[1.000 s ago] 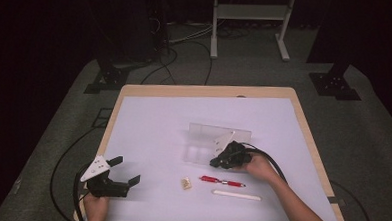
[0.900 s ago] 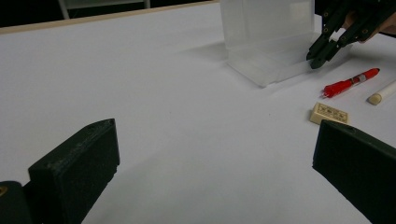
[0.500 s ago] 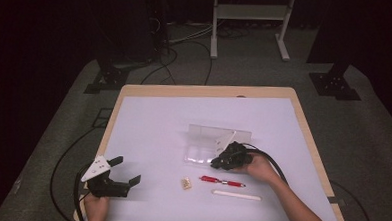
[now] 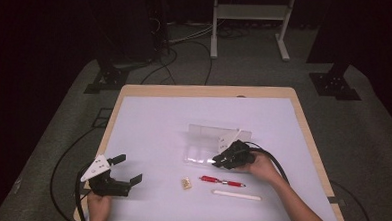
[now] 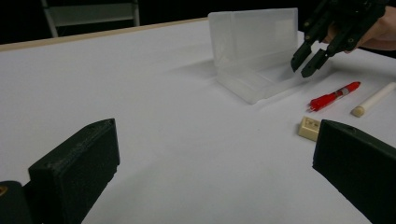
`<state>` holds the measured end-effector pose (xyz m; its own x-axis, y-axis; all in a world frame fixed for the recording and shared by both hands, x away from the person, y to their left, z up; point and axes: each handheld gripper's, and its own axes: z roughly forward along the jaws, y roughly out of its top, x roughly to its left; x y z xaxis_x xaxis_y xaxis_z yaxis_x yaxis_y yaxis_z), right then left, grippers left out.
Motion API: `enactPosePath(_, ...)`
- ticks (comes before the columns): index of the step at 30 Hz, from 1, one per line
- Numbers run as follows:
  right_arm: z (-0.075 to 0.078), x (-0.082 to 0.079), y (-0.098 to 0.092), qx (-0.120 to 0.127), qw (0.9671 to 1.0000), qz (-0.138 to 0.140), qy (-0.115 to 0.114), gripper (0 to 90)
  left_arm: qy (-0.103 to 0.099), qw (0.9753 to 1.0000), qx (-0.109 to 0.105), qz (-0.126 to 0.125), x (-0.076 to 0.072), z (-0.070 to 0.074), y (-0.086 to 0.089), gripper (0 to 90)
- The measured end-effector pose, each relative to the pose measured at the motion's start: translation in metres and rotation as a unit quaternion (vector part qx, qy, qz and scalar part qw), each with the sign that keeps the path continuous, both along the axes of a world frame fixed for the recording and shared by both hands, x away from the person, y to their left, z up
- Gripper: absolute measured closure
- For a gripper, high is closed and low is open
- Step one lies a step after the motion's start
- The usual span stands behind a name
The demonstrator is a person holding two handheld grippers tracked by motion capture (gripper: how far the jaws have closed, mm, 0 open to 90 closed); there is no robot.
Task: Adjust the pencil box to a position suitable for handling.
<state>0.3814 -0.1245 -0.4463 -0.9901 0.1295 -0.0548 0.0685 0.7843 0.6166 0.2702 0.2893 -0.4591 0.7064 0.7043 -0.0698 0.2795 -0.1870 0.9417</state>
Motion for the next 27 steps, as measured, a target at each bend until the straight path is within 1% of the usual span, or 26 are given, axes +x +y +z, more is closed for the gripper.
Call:
enactPosePath(1,0.002,0.000,-0.001,0.004,1.0000,-0.004,0.001,72.9,0.002,1.0000,-0.004,-0.002,0.000,0.000,0.001,0.0)
enactPosePath(3,0.005,0.000,-0.004,0.017,0.9997,-0.007,0.014,73.0,0.001,1.0000,-0.002,0.000,0.000,0.000,0.001,0.0)
enactPosePath(5,0.006,0.000,-0.006,0.021,0.9997,-0.006,0.013,72.9,-0.002,1.0000,-0.003,-0.002,0.000,0.001,0.001,0.0)
enactPosePath(7,0.009,-0.003,-0.009,0.026,0.9996,-0.007,0.012,71.0,-0.001,1.0000,-0.007,-0.003,-0.001,0.001,0.001,0.0)
enactPosePath(8,0.009,-0.003,-0.009,0.026,0.9996,-0.007,0.012,71.0,0.000,0.9999,-0.012,-0.004,-0.001,0.001,0.001,0.0)
enactPosePath(10,0.012,-0.005,-0.012,0.033,0.9992,-0.009,0.019,70.2,0.012,0.9997,-0.022,-0.003,-0.001,0.000,0.002,0.0)
enactPosePath(11,0.012,-0.006,-0.013,0.037,0.9991,-0.009,0.020,70.1,0.010,0.9997,-0.022,-0.003,-0.001,0.000,0.002,0.0)
enactPosePath(12,0.012,-0.007,-0.014,0.038,0.9990,-0.009,0.021,69.7,0.000,0.9999,-0.016,0.000,-0.002,0.001,0.002,0.0)
enactPosePath(13,0.012,-0.008,-0.015,0.038,0.9989,-0.009,0.024,69.0,-0.020,0.9997,-0.006,0.013,-0.005,0.003,0.002,0.0)
enactPosePath(14,0.012,-0.008,-0.015,0.038,0.9989,-0.009,0.024,69.0,-0.020,0.9997,-0.006,0.013,-0.005,0.003,0.002,0.0)
enactPosePath(15,0.011,-0.011,-0.016,0.038,0.9988,-0.006,0.031,68.6,-0.023,0.9996,-0.012,0.010,-0.006,0.005,0.004,0.0)
enactPosePath(16,0.011,-0.011,-0.016,0.038,0.9988,-0.006,0.031,68.6,-0.023,0.9996,-0.012,0.010,-0.006,0.005,0.004,0.0)
enactPosePath(17,0.011,-0.012,-0.016,0.037,0.9988,-0.004,0.031,68.6,-0.022,0.9997,-0.011,0.010,-0.006,0.005,0.004,0.0)
enactPosePath(19,0.009,-0.016,-0.017,0.032,0.9988,0.000,0.038,67.4,-0.023,0.9996,-0.008,0.012,-0.006,0.004,0.003,0.0)
enactPosePath(21,0.008,-0.018,-0.017,0.031,0.9987,0.002,0.040,67.4,-0.025,0.9996,-0.010,0.010,-0.006,0.004,0.003,0.0)
enactPosePath(24,0.006,-0.022,-0.016,0.028,0.9985,0.008,0.046,66.9,-0.026,0.9996,-0.006,0.009,-0.006,0.004,0.002,0.0)
enactPosePath(27,0.003,-0.027,-0.015,0.027,0.9981,0.017,0.052,67.0,-0.022,0.9997,-0.004,0.010,-0.005,0.002,0.002,0.0)
